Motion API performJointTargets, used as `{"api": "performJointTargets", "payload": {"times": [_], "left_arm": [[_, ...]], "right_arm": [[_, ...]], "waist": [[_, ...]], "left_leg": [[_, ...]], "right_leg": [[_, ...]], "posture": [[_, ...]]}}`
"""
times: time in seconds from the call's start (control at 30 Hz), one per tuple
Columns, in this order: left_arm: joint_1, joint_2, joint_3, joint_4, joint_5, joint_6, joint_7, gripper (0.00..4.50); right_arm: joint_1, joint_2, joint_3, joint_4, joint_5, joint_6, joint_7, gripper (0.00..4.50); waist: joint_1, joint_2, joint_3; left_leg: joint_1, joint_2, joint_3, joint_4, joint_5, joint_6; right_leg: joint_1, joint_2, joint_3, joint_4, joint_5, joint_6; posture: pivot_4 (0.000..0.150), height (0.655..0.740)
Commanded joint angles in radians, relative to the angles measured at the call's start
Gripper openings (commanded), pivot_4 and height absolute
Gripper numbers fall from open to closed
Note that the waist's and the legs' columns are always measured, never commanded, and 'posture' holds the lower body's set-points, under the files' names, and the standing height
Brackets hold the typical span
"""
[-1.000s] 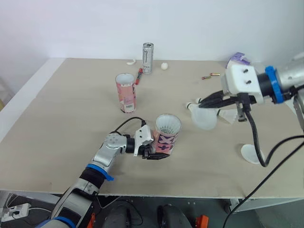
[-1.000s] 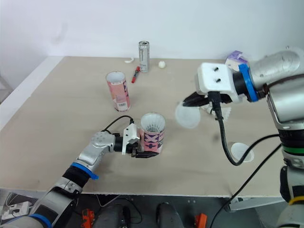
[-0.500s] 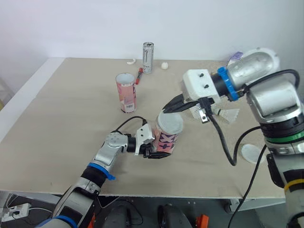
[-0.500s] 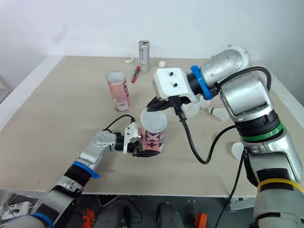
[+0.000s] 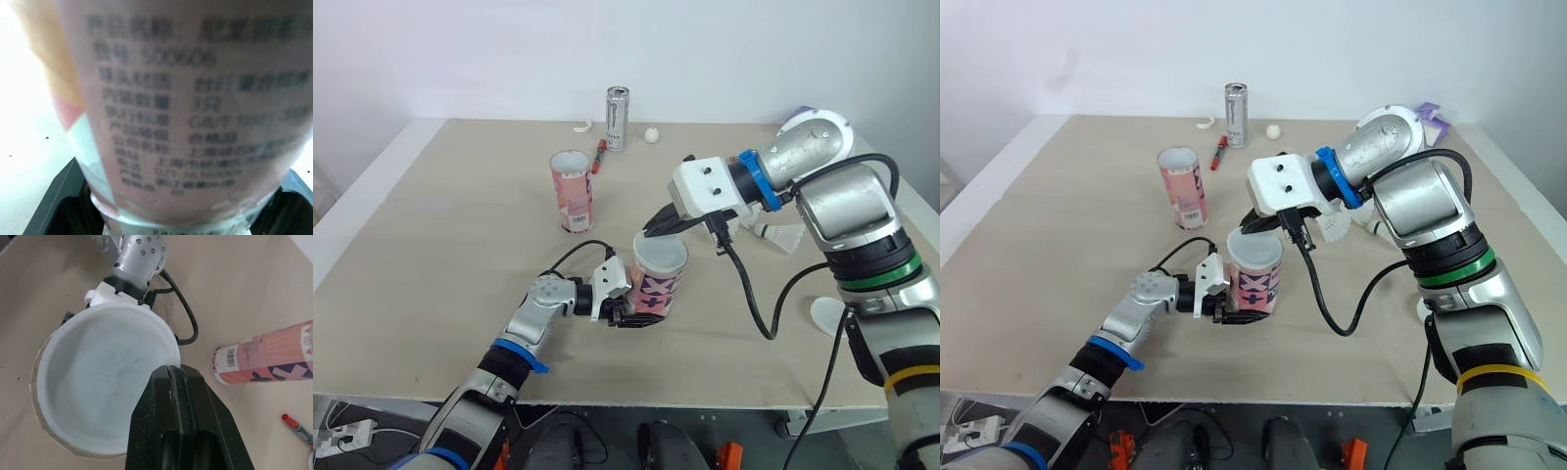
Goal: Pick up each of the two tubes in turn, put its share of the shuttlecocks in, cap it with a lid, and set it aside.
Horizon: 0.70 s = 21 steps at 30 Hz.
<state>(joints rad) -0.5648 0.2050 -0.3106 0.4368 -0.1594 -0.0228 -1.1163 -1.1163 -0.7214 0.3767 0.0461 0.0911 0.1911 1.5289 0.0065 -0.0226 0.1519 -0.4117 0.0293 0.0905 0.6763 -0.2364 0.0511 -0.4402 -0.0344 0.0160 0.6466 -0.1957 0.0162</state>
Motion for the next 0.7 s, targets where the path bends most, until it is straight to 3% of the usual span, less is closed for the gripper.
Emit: {"api": "performJointTargets", "payload": {"times": [0.03,0.7], "left_arm": [[0.020,0.021,0.001,0.031,0.034,0.037,0.030,3.03],[0.028,0.023,0.002,0.019,0.032,0.061,0.038,3.03]], "right_arm": [[-0.027,-0.006,-0.009,-0.011,-0.006,-0.017,0.027,0.02],[-0.019,-0.036,0.006,-0.020,-0.035,-0.046,0.070,0.02]], "waist": [[0.000,0.000,0.000],[0.000,0.000,0.000]], "left_leg": [[0.000,0.000,0.000,0.000,0.000,0.000],[0.000,0.000,0.000,-0.001,0.000,0.000]], "right_leg": [[0.000,0.000,0.000,0.000,0.000,0.000],[-0.001,-0.004,-0.001,0.000,0.000,0.000]], "posture": [[0.150,0.7400],[0.150,0.7400]]}}
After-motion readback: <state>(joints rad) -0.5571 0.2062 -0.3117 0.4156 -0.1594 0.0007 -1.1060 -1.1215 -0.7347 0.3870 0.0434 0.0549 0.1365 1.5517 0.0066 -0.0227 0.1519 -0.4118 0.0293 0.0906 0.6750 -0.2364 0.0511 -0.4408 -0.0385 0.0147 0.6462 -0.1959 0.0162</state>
